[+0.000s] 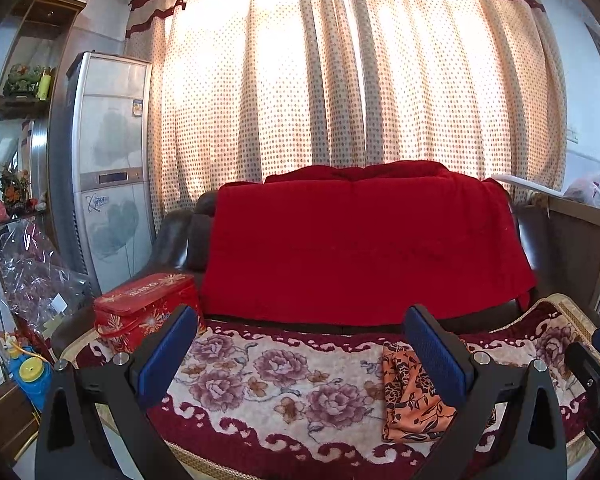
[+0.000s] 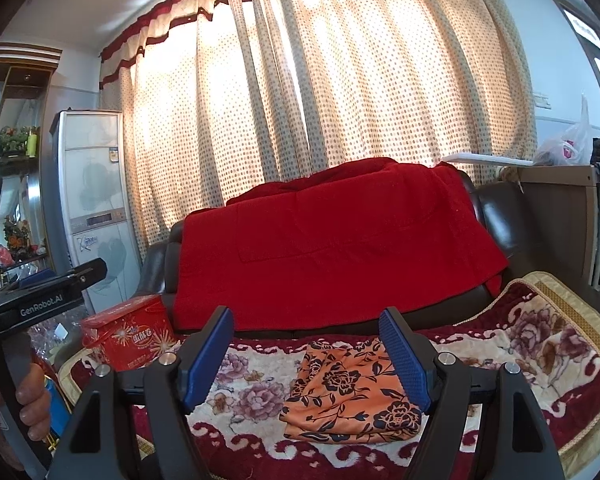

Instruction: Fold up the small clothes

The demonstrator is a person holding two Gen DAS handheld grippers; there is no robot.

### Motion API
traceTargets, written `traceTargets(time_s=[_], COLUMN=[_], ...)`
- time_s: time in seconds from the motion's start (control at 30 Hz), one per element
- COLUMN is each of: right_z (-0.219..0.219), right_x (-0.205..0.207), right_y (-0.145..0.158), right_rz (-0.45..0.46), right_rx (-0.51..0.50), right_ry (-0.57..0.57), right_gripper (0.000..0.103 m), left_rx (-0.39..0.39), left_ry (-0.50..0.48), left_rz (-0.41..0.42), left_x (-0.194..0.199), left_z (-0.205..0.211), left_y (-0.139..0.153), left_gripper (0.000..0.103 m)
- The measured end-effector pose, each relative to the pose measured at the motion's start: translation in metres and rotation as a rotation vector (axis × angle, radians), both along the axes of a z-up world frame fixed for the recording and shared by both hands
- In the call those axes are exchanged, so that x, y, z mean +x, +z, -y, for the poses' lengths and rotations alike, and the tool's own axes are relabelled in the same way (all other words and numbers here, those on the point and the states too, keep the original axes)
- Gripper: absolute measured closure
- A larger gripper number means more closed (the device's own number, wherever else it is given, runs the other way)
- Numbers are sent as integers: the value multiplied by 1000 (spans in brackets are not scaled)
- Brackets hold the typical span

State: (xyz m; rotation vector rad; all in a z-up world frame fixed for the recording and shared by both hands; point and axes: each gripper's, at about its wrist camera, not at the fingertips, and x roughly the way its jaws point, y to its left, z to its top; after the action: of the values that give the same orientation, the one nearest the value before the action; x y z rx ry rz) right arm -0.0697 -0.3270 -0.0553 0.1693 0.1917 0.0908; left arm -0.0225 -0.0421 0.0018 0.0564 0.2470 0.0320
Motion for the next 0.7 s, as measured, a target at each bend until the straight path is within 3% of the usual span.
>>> traceTargets(time_s=[0.7], right_z=[-12], right_x=[-14], right_y=[10], right_rz=[17], right_rx=[-25], right_ry=[22], right_gripper=[22], left_rx=[14], left_ry=[-13], left_rz=[30], left_x=[-15], left_z=[0], left_y=[8], left_gripper=[0])
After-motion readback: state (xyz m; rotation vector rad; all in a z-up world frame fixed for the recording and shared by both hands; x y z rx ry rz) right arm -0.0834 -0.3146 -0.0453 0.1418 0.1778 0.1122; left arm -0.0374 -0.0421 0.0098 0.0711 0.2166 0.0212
